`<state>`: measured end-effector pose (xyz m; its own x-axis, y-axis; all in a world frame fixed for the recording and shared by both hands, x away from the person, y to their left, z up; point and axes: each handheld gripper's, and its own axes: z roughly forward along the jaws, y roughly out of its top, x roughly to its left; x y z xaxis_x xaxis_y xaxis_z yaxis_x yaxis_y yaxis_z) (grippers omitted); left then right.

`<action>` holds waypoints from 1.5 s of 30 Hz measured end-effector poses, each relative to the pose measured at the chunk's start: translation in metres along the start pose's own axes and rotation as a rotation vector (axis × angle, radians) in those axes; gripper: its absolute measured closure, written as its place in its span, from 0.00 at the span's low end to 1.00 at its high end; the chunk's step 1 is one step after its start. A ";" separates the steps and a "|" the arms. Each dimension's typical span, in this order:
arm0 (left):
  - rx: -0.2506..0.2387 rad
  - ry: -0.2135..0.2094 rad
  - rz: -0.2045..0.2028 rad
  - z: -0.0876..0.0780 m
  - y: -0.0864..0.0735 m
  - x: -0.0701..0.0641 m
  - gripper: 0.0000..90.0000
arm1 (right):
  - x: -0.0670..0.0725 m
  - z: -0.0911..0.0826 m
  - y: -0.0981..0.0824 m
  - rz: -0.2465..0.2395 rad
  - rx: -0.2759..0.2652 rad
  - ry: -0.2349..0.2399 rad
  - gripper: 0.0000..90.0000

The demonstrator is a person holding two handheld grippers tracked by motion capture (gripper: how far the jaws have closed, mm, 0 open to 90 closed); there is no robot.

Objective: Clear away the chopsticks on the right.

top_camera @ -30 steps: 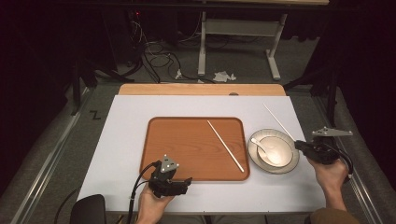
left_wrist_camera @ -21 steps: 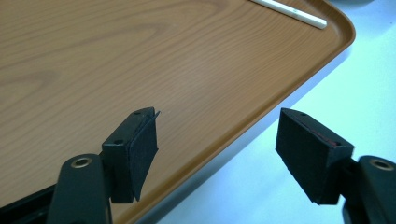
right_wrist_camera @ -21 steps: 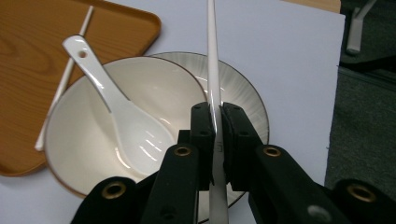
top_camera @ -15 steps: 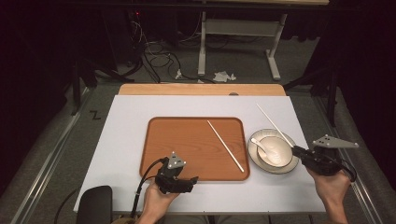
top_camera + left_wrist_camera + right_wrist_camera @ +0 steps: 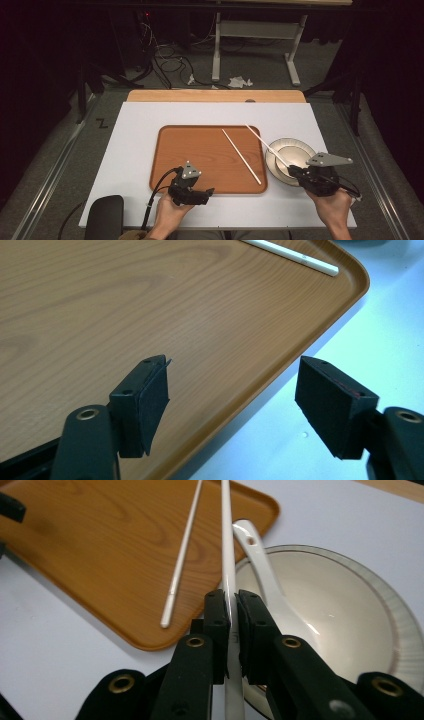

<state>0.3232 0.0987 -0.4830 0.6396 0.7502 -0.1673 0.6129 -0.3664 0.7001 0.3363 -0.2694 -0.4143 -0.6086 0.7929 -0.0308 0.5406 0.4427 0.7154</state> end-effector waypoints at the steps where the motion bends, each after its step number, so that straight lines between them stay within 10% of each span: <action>1: 0.000 0.001 0.000 0.000 0.000 0.000 0.33 | 0.002 0.002 0.001 -0.007 0.003 0.009 0.94; 13: -0.025 0.004 -0.004 -0.008 0.000 0.002 0.33 | 0.046 0.054 0.011 -0.078 0.137 0.059 0.94; 45: -0.004 0.034 -0.009 -0.010 -0.006 0.001 0.32 | 0.052 0.125 0.020 -0.072 0.270 0.039 0.93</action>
<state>0.3155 0.1072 -0.4802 0.6179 0.7718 -0.1497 0.6167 -0.3577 0.7013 0.3876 -0.1670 -0.4888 -0.6701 0.7410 -0.0438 0.6274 0.5969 0.5001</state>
